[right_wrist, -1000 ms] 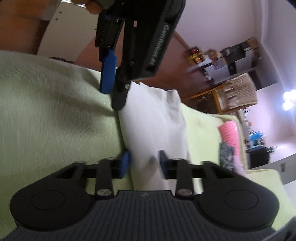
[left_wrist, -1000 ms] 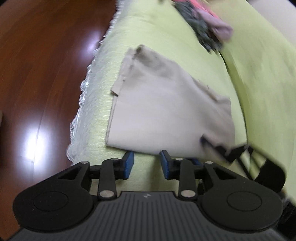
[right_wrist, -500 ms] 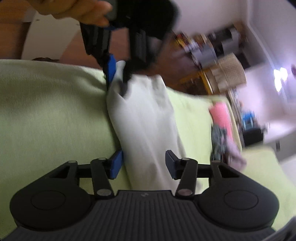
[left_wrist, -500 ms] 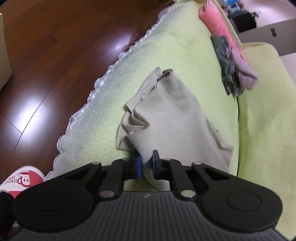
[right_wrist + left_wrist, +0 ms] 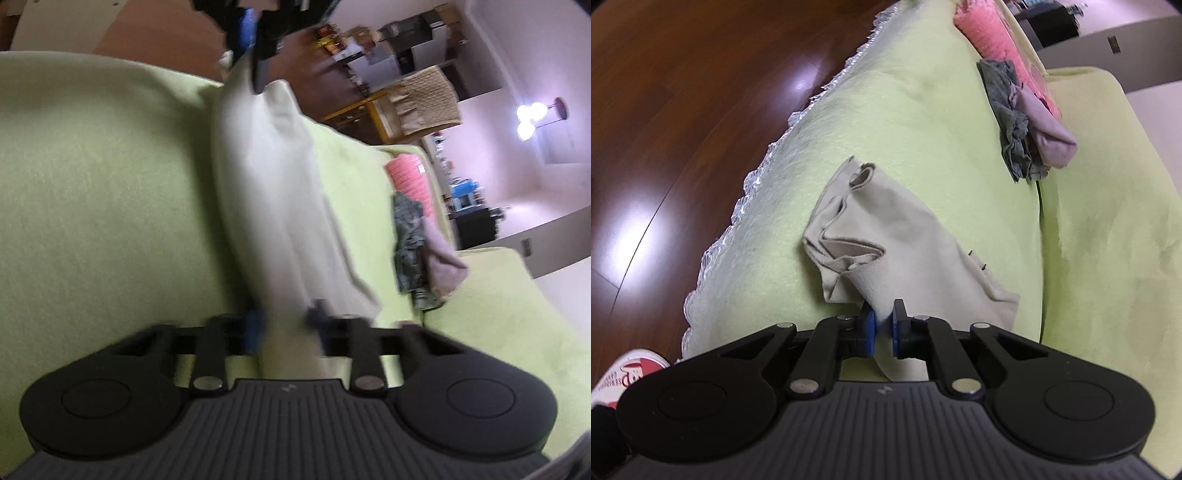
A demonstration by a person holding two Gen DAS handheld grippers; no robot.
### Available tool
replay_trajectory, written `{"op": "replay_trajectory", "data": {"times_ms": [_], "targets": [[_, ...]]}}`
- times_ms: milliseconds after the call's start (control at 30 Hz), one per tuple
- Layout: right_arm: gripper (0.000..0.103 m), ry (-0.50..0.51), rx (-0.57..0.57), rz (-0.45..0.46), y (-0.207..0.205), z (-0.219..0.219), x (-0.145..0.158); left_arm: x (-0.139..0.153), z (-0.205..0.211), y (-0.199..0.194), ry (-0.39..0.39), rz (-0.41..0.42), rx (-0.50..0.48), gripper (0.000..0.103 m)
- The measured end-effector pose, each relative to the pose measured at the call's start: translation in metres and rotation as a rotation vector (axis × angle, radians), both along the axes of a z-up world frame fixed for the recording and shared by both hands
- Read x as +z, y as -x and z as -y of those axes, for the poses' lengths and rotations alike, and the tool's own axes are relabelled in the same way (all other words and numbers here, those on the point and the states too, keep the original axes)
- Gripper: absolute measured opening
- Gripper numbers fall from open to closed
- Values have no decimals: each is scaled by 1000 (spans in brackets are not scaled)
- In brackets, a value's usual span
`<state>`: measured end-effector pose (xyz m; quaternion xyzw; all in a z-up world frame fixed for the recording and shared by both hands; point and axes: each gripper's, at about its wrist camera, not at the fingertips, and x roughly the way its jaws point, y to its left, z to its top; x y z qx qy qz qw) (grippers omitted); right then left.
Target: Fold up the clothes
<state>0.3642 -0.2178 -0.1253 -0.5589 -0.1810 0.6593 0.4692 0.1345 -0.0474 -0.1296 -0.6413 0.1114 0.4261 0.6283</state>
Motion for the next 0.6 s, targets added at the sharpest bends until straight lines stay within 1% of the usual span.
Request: {"op": "replay_trajectory", "data": {"times_ms": [67, 133, 200, 233, 267, 300, 333, 433, 500, 533, 567, 600], "targets": [[9, 10, -29, -45, -2, 0, 11, 7, -6, -5, -8, -28, -40, 6], [8, 31, -61, -70, -4, -3, 24, 20, -16, -13, -30, -69, -106, 6], [7, 63, -127, -119, -9, -12, 44, 44, -33, -31, -64, -115, -211, 6], [7, 79, -156, -134, -11, -14, 54, 51, -38, -37, -75, -126, -242, 6], [7, 85, -175, -140, -13, -14, 61, 62, -46, -47, -95, -137, -294, 6], [6, 90, -225, -158, -19, -17, 76, 76, -56, -61, -121, -149, -351, 6], [6, 94, -272, -170, -24, -20, 89, 85, -62, -71, -137, -152, -387, 6], [6, 76, -406, -166, -41, -25, 120, 115, -86, -112, -188, -131, -528, 6], [5, 68, -505, -162, -49, -27, 138, 135, -103, -148, -227, -104, -641, 6], [5, 63, -564, -153, -51, -26, 148, 143, -109, -164, -247, -91, -695, 6], [5, 61, -590, -144, -51, -25, 152, 150, -114, -178, -266, -78, -745, 6], [5, 51, -651, -114, -47, -25, 160, 158, -119, -192, -294, -54, -810, 6]]}}
